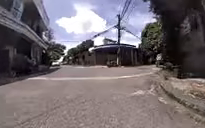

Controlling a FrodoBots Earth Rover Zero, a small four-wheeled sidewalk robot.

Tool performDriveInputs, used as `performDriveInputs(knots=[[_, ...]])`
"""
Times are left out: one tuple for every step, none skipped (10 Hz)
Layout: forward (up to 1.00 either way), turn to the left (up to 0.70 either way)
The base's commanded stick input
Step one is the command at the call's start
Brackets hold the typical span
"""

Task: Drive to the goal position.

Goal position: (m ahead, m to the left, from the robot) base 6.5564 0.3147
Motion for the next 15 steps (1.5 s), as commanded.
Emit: performDriveInputs(knots=[[0.85,0.00],[0.85,0.00],[0.85,0.00],[0.85,0.00],[0.85,0.00],[0.85,0.00],[0.85,-0.34],[0.85,-0.34],[0.85,-0.34],[0.85,-0.34],[0.85,-0.04],[0.85,0.00],[0.85,0.00],[0.85,0.00],[0.85,0.00]])
